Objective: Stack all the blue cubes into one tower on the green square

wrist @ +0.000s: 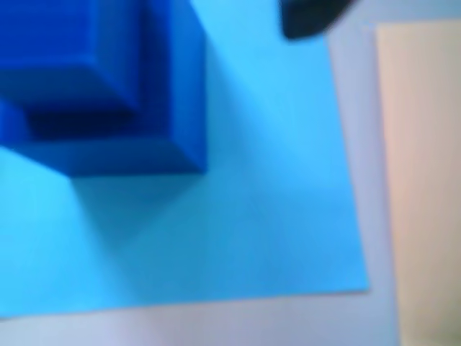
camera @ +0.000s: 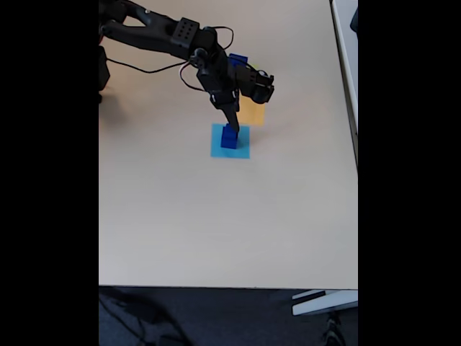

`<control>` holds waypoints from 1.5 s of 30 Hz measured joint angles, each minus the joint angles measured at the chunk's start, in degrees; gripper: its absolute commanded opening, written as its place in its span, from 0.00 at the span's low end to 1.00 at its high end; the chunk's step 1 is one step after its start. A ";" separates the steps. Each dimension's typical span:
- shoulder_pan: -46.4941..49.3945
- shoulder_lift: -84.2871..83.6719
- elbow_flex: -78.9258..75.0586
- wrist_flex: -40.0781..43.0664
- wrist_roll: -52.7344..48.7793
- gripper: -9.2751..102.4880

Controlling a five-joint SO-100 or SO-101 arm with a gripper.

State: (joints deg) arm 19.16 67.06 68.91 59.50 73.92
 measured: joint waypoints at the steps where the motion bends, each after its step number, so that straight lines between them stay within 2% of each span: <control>1: 0.35 0.00 0.00 0.00 0.00 0.32; 45: 2.90 -1.85 1.14 0.00 -3.08 0.27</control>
State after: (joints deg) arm 22.06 65.21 70.05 59.50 70.84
